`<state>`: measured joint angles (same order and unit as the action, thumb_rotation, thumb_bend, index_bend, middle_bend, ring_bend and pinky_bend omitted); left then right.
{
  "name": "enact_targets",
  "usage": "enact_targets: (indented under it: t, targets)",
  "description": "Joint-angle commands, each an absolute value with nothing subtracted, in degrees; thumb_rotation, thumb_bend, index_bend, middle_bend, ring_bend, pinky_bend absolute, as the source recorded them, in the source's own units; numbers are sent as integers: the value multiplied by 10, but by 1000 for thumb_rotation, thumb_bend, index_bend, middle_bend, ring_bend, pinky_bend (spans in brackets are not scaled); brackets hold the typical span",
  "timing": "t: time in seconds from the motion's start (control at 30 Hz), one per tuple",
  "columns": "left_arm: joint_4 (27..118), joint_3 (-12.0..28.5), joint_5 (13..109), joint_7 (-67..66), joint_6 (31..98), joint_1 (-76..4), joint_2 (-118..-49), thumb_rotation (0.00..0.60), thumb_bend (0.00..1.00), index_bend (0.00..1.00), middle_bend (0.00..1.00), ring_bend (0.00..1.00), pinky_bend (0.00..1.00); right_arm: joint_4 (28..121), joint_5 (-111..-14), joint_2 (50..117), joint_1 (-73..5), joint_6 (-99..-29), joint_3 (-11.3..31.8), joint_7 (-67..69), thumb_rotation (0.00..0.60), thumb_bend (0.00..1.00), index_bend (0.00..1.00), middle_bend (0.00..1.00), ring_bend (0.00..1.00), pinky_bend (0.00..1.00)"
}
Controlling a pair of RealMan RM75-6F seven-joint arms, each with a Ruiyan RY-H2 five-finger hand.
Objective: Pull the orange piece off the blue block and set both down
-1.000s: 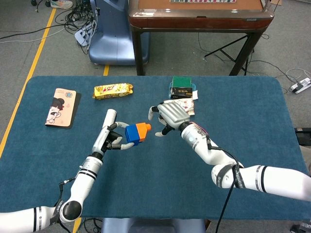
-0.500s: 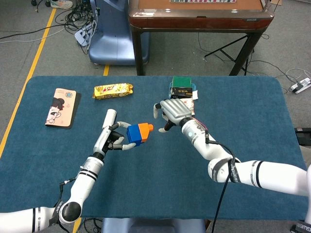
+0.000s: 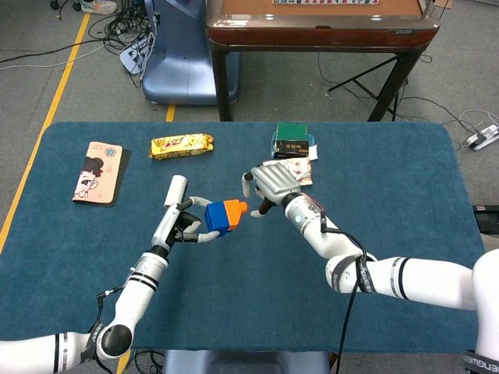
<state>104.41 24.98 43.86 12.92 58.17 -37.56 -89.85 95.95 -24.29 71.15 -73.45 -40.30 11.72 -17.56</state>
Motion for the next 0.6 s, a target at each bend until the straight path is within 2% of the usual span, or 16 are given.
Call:
enact_targets:
  t: [0.03, 0.23, 0.6]
  targets:
    - [1043, 249, 439, 129, 581, -376, -898, 600, 161, 638, 1000, 1000, 1000, 955, -241, 717, -738, -402, 116, -175, 600, 51, 542, 1000, 1000, 1000]
    - [1044, 247, 441, 132, 582, -372, -896, 600, 161, 638, 1000, 1000, 1000, 945, -237, 729, -748, -398, 113, -176, 600, 15, 542, 1000, 1000, 1000]
    - [1049, 244, 447, 133, 582, -370, -894, 600, 161, 639, 1000, 1000, 1000, 932, -225, 746, -765, -394, 108, -178, 600, 14, 541, 1000, 1000, 1000]
